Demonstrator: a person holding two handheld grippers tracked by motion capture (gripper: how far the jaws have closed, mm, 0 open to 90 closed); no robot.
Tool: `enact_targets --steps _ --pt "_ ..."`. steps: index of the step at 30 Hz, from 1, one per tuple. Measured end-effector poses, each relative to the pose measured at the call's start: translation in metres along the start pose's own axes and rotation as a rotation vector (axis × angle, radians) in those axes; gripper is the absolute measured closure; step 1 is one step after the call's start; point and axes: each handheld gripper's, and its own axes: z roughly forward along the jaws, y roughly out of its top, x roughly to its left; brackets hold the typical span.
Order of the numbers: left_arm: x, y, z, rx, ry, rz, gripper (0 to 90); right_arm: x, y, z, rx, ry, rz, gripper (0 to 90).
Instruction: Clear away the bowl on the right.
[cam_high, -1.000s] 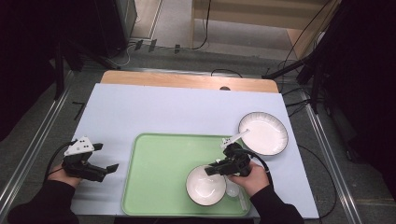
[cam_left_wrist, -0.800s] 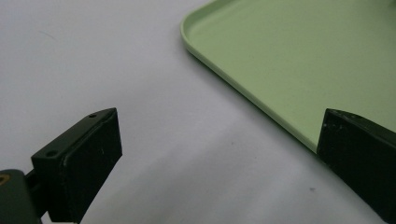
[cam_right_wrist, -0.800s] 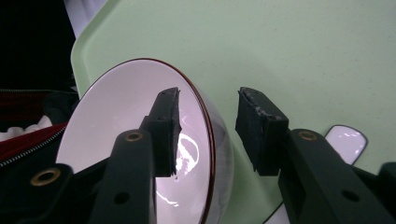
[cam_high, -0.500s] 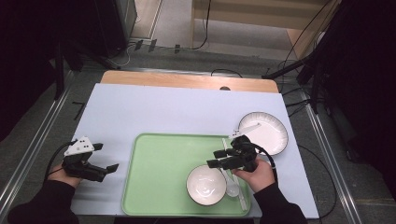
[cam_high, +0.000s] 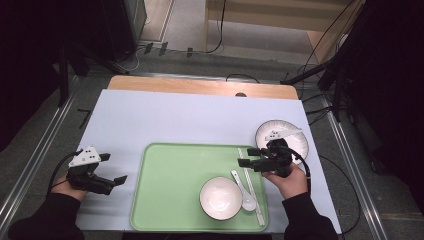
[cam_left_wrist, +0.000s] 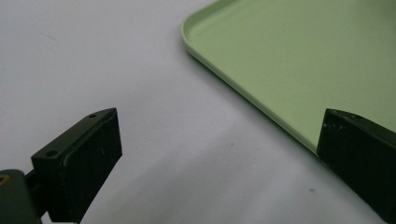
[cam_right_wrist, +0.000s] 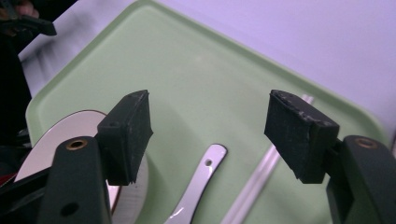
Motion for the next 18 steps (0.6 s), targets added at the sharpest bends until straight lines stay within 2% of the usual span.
enact_targets --steps 3,8,12,15,18 --pt "0.000 0.000 0.000 0.000 0.000 0.000 0.0 -0.005 0.000 -0.005 -0.013 -0.023 0.007 27.7" --pt "0.000 0.000 0.000 0.001 -0.002 0.000 0.0 -0.014 0.000 -0.012 -0.035 -0.035 0.023 25.4" --pt "0.000 0.000 0.000 0.001 -0.002 0.000 0.0 -0.022 -0.002 -0.014 -0.025 -0.039 0.047 24.4" --pt "0.000 0.000 0.000 -0.001 -0.001 -0.001 0.0 -0.027 -0.002 -0.017 -0.025 -0.064 0.047 24.3" --pt "0.000 0.000 0.001 0.000 -0.004 -0.001 0.0 -0.033 -0.002 -0.022 -0.050 -0.108 0.063 22.4"
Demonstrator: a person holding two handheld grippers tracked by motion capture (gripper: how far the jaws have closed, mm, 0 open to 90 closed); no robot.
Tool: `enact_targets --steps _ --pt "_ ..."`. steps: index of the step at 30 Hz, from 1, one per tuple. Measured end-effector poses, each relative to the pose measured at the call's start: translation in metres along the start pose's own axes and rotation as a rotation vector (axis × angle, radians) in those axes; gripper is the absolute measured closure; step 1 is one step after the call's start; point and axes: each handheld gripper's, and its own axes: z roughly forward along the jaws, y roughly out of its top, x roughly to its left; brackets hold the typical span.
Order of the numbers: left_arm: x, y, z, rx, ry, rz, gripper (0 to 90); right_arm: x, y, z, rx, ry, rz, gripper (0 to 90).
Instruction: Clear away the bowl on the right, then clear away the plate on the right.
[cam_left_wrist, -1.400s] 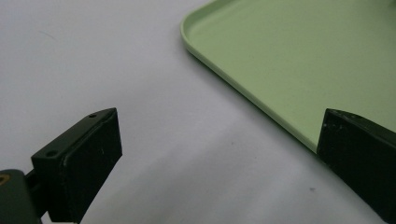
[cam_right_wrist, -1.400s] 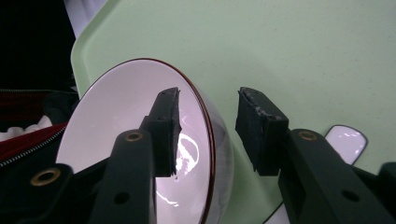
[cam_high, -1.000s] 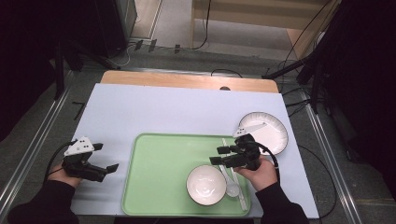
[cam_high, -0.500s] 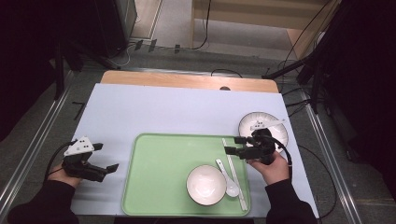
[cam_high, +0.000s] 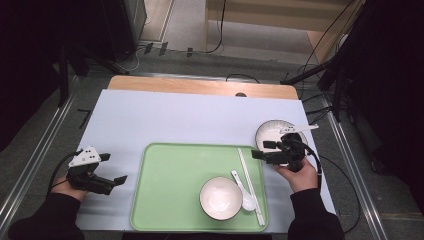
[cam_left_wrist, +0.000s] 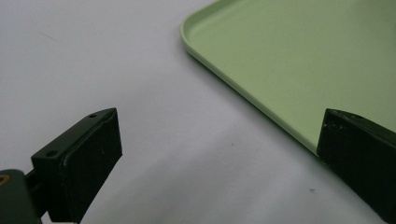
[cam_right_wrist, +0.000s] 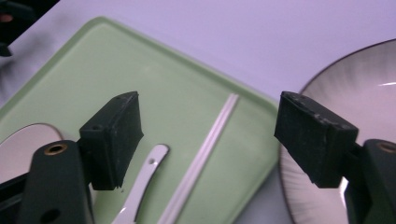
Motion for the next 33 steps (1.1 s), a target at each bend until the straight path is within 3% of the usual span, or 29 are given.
enact_targets --steps 3,8,12,16,20,23,33 --pt "0.000 0.000 0.000 0.001 -0.001 0.000 0.0 -0.004 0.001 -0.007 -0.032 -0.074 0.028 21.2" --pt "0.000 0.000 0.000 0.003 0.000 0.000 0.0 -0.015 0.000 -0.017 -0.061 -0.121 0.064 19.8" --pt "0.000 0.000 0.001 0.002 0.001 0.000 0.0 -0.026 -0.004 -0.023 -0.079 -0.142 0.071 21.8" --pt "0.000 0.000 0.001 0.009 0.003 0.001 0.0 -0.040 -0.010 -0.029 -0.127 -0.116 0.118 28.7" --pt "0.000 0.000 0.001 0.007 0.002 0.000 0.0 -0.050 -0.014 -0.033 -0.107 -0.188 0.121 29.3" --pt "0.000 0.000 0.001 0.007 0.004 0.000 0.0 -0.058 -0.017 -0.035 -0.102 -0.213 0.144 29.4" --pt "0.000 0.000 0.000 0.003 0.002 -0.002 0.0 -0.073 -0.024 -0.043 -0.120 -0.253 0.191 29.7"
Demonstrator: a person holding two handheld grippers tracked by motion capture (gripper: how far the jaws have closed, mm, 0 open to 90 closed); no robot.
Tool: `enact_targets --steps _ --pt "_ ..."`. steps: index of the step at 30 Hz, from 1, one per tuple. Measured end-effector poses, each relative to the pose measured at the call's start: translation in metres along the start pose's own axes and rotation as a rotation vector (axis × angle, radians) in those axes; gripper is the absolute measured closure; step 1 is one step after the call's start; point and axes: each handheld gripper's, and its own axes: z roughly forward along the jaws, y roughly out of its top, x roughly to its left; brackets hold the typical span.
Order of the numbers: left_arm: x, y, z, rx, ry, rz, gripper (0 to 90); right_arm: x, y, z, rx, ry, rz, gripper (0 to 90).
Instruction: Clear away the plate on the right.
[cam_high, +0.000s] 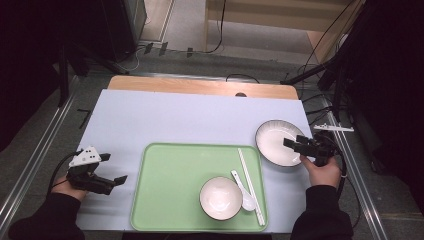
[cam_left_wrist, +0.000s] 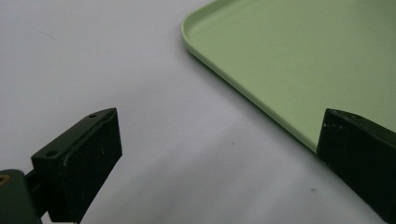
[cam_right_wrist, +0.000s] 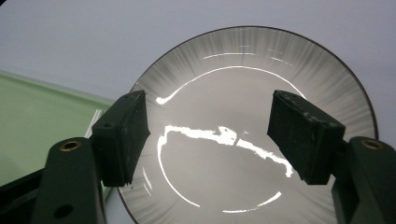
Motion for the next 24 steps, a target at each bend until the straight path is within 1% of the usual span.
enact_targets --steps 3,10,13,15,18,22,24 --pt "0.000 0.000 0.000 0.003 0.001 0.000 0.0 -0.005 -0.001 -0.001 -0.002 -0.009 0.011 29.8" --pt "0.000 0.000 0.000 0.003 0.001 0.001 0.0 -0.018 -0.004 -0.005 -0.010 -0.052 0.034 29.9" --pt "0.000 0.000 0.000 0.001 0.000 0.002 0.0 -0.025 -0.005 -0.007 -0.018 -0.074 0.051 29.9" --pt "0.000 0.000 0.000 0.002 0.001 0.002 0.0 -0.030 -0.007 -0.008 -0.025 -0.080 0.065 29.9" --pt "0.000 0.000 0.001 0.001 0.000 0.002 0.0 -0.037 -0.010 -0.007 -0.016 -0.086 0.081 33.9" --pt "0.000 0.000 0.000 0.003 0.003 0.004 0.0 -0.044 -0.011 -0.004 -0.013 -0.119 0.094 35.1" --pt "0.000 0.000 0.000 0.005 0.003 0.000 0.0 -0.047 -0.012 -0.002 -0.007 -0.135 0.113 36.0"
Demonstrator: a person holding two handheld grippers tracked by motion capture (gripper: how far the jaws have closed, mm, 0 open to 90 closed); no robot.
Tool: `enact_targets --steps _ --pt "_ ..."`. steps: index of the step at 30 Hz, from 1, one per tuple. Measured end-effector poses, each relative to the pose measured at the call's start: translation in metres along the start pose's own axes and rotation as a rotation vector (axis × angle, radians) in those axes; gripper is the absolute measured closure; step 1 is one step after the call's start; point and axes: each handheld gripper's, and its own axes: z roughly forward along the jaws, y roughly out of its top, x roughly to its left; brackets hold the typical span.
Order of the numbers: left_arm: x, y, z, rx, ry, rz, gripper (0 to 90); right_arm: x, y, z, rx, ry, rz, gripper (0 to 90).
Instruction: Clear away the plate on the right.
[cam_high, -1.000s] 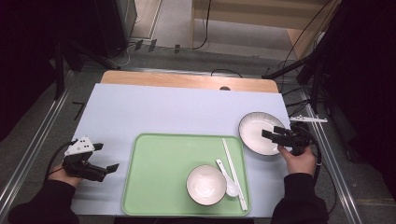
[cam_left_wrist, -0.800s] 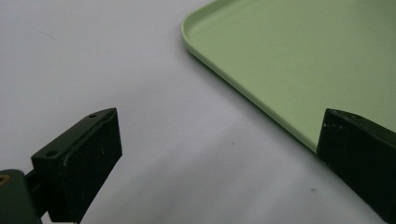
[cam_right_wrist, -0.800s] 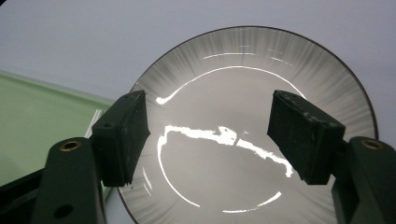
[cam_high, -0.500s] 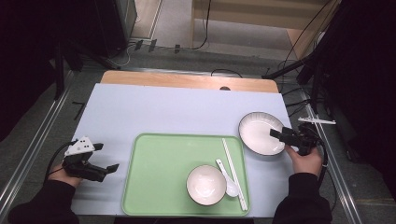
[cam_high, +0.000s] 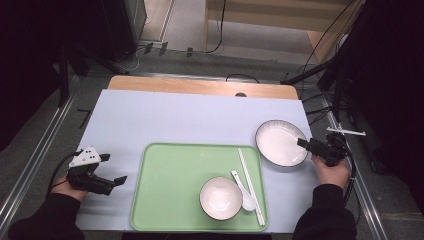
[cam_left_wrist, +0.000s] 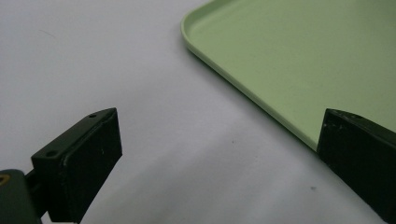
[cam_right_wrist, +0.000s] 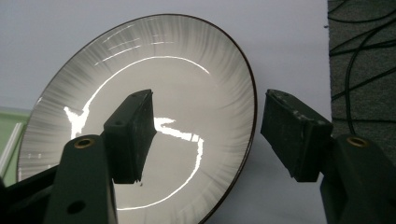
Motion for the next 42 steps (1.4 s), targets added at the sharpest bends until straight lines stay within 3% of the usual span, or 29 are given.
enact_targets --steps 10,18,20,23,28,31,33,34,37,42 --pt "0.000 0.000 0.001 0.004 -0.001 0.004 0.0 -0.007 -0.003 0.016 0.022 -0.023 0.026 41.5" --pt "0.000 0.000 0.001 0.005 0.001 0.004 0.0 -0.007 -0.004 0.032 0.010 0.004 0.047 51.5" --pt "0.000 0.000 0.001 0.005 0.000 0.005 0.0 -0.006 -0.003 0.034 0.000 -0.012 0.037 51.9" --pt "0.000 0.000 0.001 0.005 0.002 0.004 0.0 -0.007 -0.003 0.035 -0.021 0.009 0.059 51.6" --pt "0.000 0.000 0.002 0.004 -0.001 0.006 0.0 -0.009 -0.004 0.039 -0.004 0.000 0.043 52.8" --pt "0.000 0.000 0.002 0.005 0.000 0.006 0.0 -0.011 -0.004 0.041 -0.012 0.036 0.044 50.9" --pt "0.000 0.000 0.002 0.006 0.001 0.007 0.0 -0.014 -0.004 0.044 -0.020 0.090 0.093 47.9" --pt "-0.001 0.000 0.002 0.006 -0.001 0.007 0.0 -0.014 -0.004 0.044 -0.024 0.091 0.112 49.3" --pt "-0.001 0.000 0.003 0.007 -0.005 0.010 0.0 -0.010 -0.004 0.044 -0.020 0.044 0.088 53.6" --pt "-0.001 0.000 0.004 0.009 -0.004 0.009 0.0 -0.014 -0.005 0.043 -0.024 0.023 0.132 69.6"
